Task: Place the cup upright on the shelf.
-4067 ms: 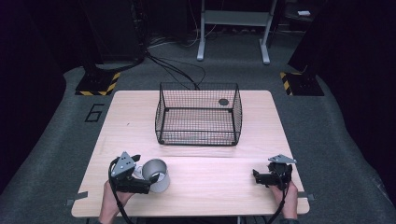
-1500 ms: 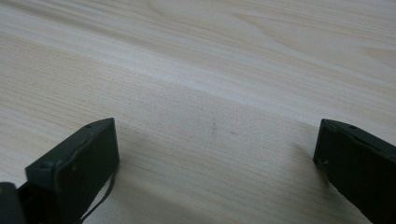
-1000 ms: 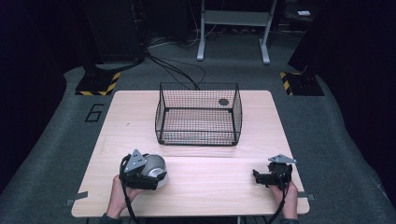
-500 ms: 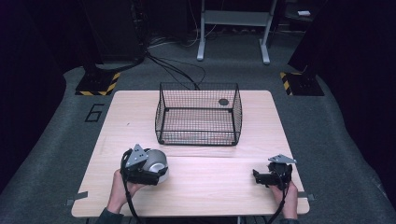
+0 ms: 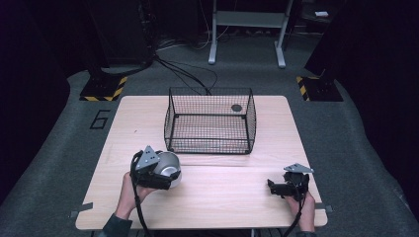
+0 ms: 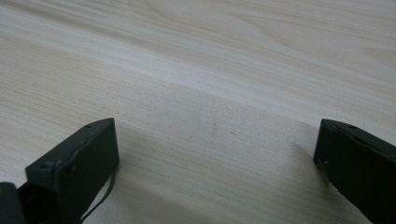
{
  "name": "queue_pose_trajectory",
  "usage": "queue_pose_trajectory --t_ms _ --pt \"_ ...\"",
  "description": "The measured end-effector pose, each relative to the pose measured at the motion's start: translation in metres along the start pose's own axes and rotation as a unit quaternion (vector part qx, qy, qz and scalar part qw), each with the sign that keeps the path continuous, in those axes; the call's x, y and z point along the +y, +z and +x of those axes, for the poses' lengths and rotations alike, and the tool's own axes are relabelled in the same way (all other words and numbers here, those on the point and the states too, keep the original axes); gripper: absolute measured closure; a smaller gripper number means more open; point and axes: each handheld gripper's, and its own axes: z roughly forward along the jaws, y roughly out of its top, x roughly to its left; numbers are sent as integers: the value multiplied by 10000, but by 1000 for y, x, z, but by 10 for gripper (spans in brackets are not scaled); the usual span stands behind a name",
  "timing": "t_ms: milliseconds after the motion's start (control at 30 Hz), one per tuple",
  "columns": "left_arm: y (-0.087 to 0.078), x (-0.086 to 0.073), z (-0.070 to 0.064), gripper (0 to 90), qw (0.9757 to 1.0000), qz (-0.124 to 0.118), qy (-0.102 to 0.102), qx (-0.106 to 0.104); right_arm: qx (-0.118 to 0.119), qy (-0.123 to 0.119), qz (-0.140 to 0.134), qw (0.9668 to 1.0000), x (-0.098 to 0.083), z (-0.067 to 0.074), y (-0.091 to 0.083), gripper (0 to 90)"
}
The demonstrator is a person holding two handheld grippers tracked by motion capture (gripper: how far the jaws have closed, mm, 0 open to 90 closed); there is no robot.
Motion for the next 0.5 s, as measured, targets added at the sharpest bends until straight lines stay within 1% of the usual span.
queue_pose_trajectory --t_ms 33,100,133,167,200,233,267,333,367,400,467,500 --pt "0 2 0 64 10000 6 24 21 0 -1 0 10000 0 0 0 0" --pt "1 3 0 64 10000 -5 10 4 0 1 1 10000 0 0 0 0" --pt "1 6 1 64 10000 -21 60 13 1 -2 1 10000 0 0 0 0" --pt "2 7 0 64 10000 -32 40 14 2 -2 2 10000 0 0 0 0" --pt "2 8 1 64 10000 -29 86 6 3 -3 1 10000 0 0 0 0" --pt "2 10 1 64 10000 -27 72 2 4 -4 2 10000 0 0 0 0" --pt "3 11 1 64 9999 -38 107 1 3 -1 1 10000 0 0 0 0" --pt "3 14 1 64 9999 -47 123 -2 4 -2 1 10000 0 0 0 0" --pt "3 15 1 64 9999 -64 97 -20 3 -2 1 10000 0 0 0 0" --pt "3 16 2 64 9999 -62 149 -10 4 -3 1 10000 0 0 0 0" --pt "3 18 2 64 9999 -66 118 -41 4 -4 1 10000 0 0 0 0" --pt "3 19 3 64 9998 -95 147 -15 4 -3 1 10000 0 0 0 0"
